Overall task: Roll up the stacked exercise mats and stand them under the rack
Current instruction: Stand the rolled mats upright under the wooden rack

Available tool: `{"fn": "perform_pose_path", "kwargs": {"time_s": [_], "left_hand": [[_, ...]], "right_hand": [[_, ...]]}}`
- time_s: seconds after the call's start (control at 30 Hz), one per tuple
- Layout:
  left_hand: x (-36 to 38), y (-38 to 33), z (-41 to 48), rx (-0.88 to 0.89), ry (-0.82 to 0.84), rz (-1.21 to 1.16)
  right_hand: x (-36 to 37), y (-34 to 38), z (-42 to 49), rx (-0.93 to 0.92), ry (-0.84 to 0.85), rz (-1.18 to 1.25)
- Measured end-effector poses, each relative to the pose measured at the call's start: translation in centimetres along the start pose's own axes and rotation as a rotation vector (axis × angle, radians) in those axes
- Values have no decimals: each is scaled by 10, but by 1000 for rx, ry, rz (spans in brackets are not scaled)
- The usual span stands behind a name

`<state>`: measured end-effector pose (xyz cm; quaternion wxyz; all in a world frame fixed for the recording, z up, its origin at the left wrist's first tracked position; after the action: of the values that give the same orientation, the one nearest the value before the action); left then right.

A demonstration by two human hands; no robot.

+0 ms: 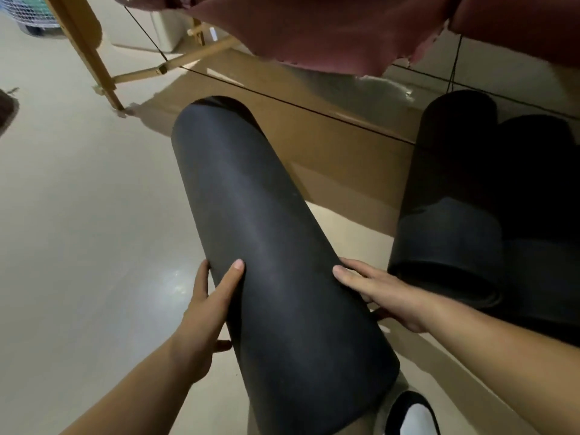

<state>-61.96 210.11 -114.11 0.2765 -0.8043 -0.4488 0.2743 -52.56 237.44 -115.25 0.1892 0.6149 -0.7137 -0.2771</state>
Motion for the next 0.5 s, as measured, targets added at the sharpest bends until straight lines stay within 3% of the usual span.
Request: {"fn": "perform_pose_path", "kwargs": {"time_s": [0.17, 0.37, 0.5], "left_hand": [[19, -17, 7, 29, 35, -6], [48, -53, 20, 88, 134, 158], [50, -60, 26, 97, 119, 225]], "right_hand": [[11, 6, -4, 11, 71, 23], [-3, -35, -18, 29, -31, 287], [-7, -40, -18, 22, -73, 294]]}}
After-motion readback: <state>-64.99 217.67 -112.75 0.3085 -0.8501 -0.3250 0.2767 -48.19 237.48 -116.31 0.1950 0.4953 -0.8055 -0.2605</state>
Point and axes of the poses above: each hand's wrist, its own z-axis towards the middle knuckle, its own x-axis out of the palm, y = z × x, the point moved 9 cm from there along z, towards the middle knuckle, and after that the axes turned 14 degrees about z, right-handed, at the moved point
